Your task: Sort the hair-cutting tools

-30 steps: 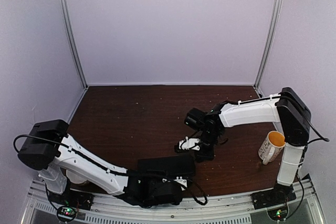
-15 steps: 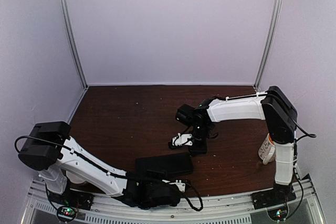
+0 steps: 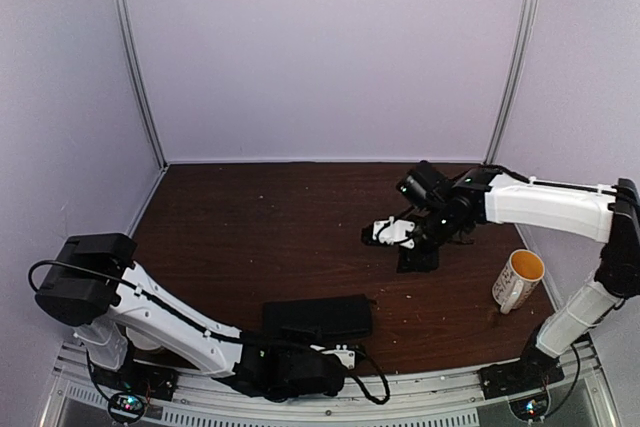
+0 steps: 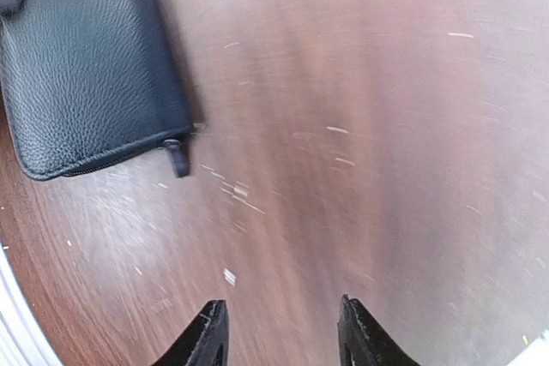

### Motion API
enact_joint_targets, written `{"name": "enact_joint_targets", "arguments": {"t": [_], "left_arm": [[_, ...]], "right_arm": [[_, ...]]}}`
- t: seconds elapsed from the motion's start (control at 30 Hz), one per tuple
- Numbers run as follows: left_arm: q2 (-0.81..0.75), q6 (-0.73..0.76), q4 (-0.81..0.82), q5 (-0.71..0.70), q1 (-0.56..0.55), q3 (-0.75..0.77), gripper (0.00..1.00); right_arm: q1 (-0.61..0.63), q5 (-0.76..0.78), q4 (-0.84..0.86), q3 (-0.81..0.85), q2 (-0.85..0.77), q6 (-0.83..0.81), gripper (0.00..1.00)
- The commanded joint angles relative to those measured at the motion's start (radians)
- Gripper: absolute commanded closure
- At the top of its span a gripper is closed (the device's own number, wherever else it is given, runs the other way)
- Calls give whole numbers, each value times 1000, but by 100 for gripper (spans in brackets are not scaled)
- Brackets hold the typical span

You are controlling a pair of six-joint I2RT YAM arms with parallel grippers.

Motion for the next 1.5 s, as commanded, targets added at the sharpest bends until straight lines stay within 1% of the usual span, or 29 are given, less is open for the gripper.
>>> {"name": "enact_joint_targets", "arguments": {"t": [0.0,0.1,0.17,0.2,0.27,0.3,0.37,0.5,0.6,0.7,0.77,0.87,0.97,1.03,1.07,1.1,1.13,1.17,1.2,1.23,1.27,1.33,1.37,1.4,1.47], "left_arm": [[34,63,106,14,36,11,100],[36,127,178,41,80,17,100],[35,168,218,73,114,20,100],[39,198,246,85,130,20,100],[52,280,307,108,156,23,100],[67,317,323,120,170,31,100],[98,376,332,149,199,57,100],[150,442,380,195,256,104,100],[192,475,381,218,286,161,100],[229,477,349,222,306,216,99],[242,483,358,196,308,227,90],[228,435,302,155,305,250,73],[157,426,304,139,289,212,64],[102,404,269,128,277,201,59],[71,386,233,123,271,202,57],[39,356,190,120,266,208,53],[5,317,144,119,265,221,49],[-34,267,89,113,265,228,44],[-89,225,64,102,268,226,38],[-135,189,34,97,275,224,32],[-176,139,-17,94,287,230,28],[-260,38,-102,88,319,240,24],[-303,-9,-135,91,338,241,23],[-346,-52,-157,88,358,239,21],[-432,-154,-191,64,396,235,16]], "right_arm": [[-76,-46,33,-32,-174,37,55],[-115,-82,44,-31,-281,80,55],[-164,-127,113,-76,-384,111,55],[-190,-144,161,-110,-441,136,54],[-247,-176,244,-171,-539,169,48],[-271,-190,269,-191,-571,185,46],[-299,-204,272,-199,-587,198,46],[-309,-215,282,-217,-590,201,46],[-308,-224,289,-221,-584,204,46],[-308,-226,286,-220,-571,205,46],[-309,-230,281,-215,-570,197,44],[-311,-220,280,-213,-581,198,43],[-322,-220,254,-185,-597,217,42],[-339,-211,239,-154,-606,235,42],[-347,-179,242,-135,-607,254,37],[-354,-110,268,-119,-605,302,21],[-362,-34,286,-104,-600,336,12],[-378,-6,277,-77,-590,343,10],[-398,3,256,-49,-582,351,1],[-420,9,253,-26,-581,376,0],[-436,37,249,-8,-588,420,0],[-450,72,302,-26,-654,452,0],[-450,107,360,-47,-691,469,0],[-452,158,392,-53,-707,505,0],[-452,290,389,-34,-696,566,0]]}}
